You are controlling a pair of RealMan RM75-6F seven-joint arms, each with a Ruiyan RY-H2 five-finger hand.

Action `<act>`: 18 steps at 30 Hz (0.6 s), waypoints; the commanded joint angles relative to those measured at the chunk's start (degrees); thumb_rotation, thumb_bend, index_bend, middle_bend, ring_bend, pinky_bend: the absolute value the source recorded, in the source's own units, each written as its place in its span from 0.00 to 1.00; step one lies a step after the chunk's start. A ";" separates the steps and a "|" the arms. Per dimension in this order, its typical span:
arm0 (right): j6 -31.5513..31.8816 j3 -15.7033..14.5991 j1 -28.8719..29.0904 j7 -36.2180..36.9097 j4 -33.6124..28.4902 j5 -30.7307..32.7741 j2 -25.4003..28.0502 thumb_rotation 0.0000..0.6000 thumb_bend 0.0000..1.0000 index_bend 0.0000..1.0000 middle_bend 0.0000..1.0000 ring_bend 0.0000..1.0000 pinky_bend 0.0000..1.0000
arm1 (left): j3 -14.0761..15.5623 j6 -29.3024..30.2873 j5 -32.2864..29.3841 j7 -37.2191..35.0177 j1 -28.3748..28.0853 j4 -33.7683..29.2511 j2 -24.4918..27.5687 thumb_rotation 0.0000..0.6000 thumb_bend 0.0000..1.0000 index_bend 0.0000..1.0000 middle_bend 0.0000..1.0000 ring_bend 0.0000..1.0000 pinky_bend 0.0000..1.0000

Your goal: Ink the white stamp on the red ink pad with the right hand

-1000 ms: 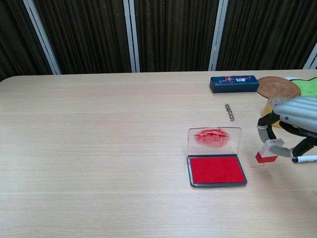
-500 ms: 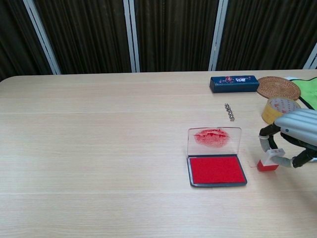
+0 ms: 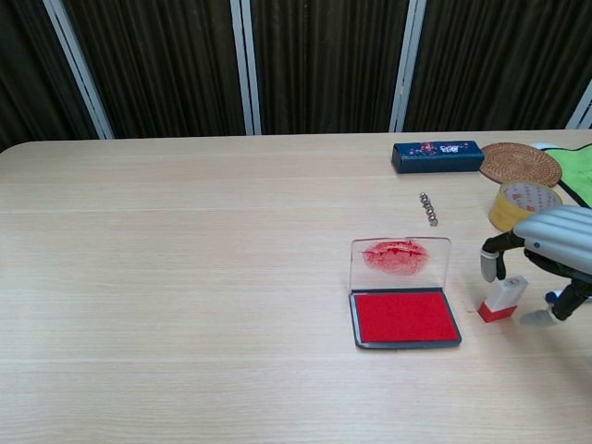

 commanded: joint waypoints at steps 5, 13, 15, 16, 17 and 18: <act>1.00 0.18 -0.29 0.33 -0.59 -0.33 0.45 1.00 0.05 0.40 0.42 0.83 1.00 | -0.01 0.16 0.10 -0.23 0.05 -0.06 0.12 1.00 0.00 0.00 0.00 0.00 0.00; 10.48 1.21 -3.20 2.49 -10.27 -2.46 8.31 1.00 0.05 0.39 0.42 0.83 1.00 | 0.04 0.38 0.38 -1.64 0.17 -0.43 0.90 1.00 0.00 0.00 0.00 0.00 0.00; 15.22 1.51 -5.45 3.74 -15.21 -2.89 11.97 1.00 0.05 0.36 0.41 0.83 1.00 | 0.22 0.70 1.02 -2.56 0.32 -0.59 1.41 1.00 0.00 0.00 0.00 0.00 0.00; 17.37 1.79 -6.52 4.35 -16.77 -2.82 13.22 1.00 0.04 0.33 0.41 0.83 0.99 | 0.29 0.91 1.37 -2.92 0.41 -0.65 1.58 1.00 0.00 0.00 0.00 0.00 0.00; 19.57 1.83 -7.82 4.83 -18.59 -2.84 14.73 1.00 0.02 0.27 0.39 0.82 0.97 | 0.44 1.12 1.83 -3.38 0.52 -0.65 1.82 1.00 0.00 0.00 0.00 0.00 0.00; 21.08 1.82 -8.89 5.13 -20.00 -2.71 15.93 1.00 0.01 0.19 0.35 0.77 0.90 | 0.59 1.25 2.19 -3.82 0.61 -0.57 2.03 1.00 0.00 0.00 0.00 0.00 0.00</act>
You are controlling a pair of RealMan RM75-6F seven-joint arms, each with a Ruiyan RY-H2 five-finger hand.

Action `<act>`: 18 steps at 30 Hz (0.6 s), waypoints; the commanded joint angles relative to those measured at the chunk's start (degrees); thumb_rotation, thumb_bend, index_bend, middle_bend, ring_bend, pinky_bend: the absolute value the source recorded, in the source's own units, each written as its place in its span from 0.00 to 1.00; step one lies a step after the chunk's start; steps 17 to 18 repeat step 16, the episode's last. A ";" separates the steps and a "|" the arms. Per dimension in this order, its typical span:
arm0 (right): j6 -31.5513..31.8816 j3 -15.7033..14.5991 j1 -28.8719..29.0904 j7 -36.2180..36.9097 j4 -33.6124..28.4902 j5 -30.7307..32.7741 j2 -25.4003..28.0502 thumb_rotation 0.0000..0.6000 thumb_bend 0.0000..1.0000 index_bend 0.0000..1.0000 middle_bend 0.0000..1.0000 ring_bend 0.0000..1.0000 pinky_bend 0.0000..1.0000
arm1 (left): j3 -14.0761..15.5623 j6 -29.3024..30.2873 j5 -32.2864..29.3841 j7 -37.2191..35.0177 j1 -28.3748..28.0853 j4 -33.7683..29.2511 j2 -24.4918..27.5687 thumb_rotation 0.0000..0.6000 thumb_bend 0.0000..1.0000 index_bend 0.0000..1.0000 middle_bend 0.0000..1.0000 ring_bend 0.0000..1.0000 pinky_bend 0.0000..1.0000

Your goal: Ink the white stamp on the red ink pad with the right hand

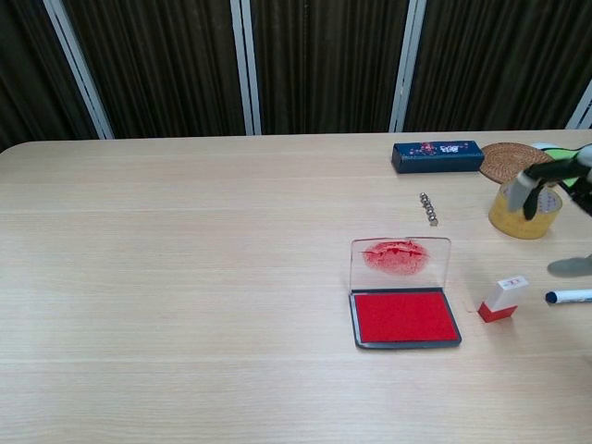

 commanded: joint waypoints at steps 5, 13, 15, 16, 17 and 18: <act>10.19 -1.21 -8.95 4.15 -14.03 0.74 12.13 1.00 0.00 0.00 0.05 0.19 0.31 | 0.98 1.65 3.13 -3.32 0.82 -0.19 1.83 1.00 0.00 0.00 0.00 0.00 0.00; 12.72 -1.89 -12.97 -4.79 -17.51 2.22 14.74 1.00 0.00 0.00 0.00 0.00 0.00 | 0.08 5.85 5.29 -5.47 2.05 0.95 2.29 1.00 0.00 0.00 0.00 0.00 0.00; 14.42 -1.43 -14.11 -7.31 -17.43 2.10 13.69 1.00 0.00 0.00 0.00 0.00 0.00 | -0.26 6.20 4.84 -5.88 2.21 1.54 2.10 1.00 0.00 0.00 0.00 0.00 0.00; 14.78 -1.32 -14.39 -8.10 -17.24 1.84 13.47 1.00 0.00 0.00 0.00 0.00 0.00 | -0.35 6.10 4.63 -6.23 2.19 1.69 2.13 1.00 0.00 0.00 0.00 0.00 0.00; 14.78 -1.32 -14.39 -8.10 -17.24 1.84 13.47 1.00 0.00 0.00 0.00 0.00 0.00 | -0.35 6.10 4.63 -6.23 2.19 1.69 2.13 1.00 0.00 0.00 0.00 0.00 0.00; 14.78 -1.32 -14.39 -8.10 -17.24 1.84 13.47 1.00 0.00 0.00 0.00 0.00 0.00 | -0.35 6.10 4.63 -6.23 2.19 1.69 2.13 1.00 0.00 0.00 0.00 0.00 0.00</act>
